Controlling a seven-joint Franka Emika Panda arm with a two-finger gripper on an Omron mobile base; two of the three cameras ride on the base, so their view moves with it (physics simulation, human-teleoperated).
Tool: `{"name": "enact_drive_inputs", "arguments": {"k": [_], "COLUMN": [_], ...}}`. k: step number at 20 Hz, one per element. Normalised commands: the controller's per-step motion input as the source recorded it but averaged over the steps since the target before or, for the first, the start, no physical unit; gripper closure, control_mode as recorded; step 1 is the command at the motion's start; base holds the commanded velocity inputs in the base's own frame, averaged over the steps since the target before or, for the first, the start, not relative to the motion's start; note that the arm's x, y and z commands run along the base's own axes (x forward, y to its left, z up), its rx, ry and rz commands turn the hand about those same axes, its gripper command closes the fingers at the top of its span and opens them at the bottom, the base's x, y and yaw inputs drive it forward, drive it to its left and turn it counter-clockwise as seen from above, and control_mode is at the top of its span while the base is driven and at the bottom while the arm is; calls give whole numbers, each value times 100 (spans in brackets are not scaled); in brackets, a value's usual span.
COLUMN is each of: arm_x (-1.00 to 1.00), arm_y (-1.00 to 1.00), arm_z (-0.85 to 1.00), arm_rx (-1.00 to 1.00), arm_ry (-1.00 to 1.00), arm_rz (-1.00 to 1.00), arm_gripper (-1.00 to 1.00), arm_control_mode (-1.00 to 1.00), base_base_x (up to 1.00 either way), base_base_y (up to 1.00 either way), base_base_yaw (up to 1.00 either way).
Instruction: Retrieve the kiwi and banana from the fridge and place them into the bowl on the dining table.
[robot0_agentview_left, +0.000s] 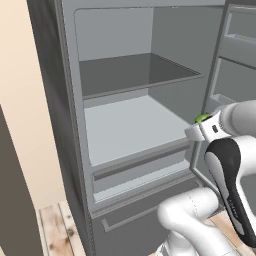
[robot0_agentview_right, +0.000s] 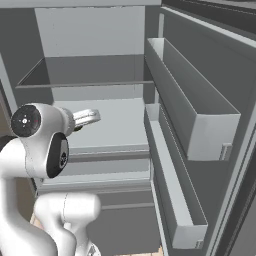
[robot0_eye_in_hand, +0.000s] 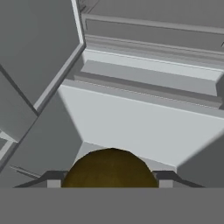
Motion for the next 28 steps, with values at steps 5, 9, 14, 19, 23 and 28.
{"name": "enact_drive_inputs", "arguments": {"k": [5,9,14,19,23,28], "arm_x": [0,-3,-12,0,0,0], "arm_y": [0,0,0,0,0,0], "arm_z": [0,0,0,0,0,0], "arm_rx": [0,0,0,0,0,0], "arm_ry": [0,0,0,0,0,0], "arm_rz": [0,0,0,0,0,0], "arm_gripper": [100,100,100,100,100,100], "arm_control_mode": [-100,-100,100,100,100,100], "base_base_x": [0,0,-7,-55,-66,-68], "base_base_y": [0,0,0,-6,0,0], "base_base_yaw": [0,0,-1,-11,-17,-22]}}
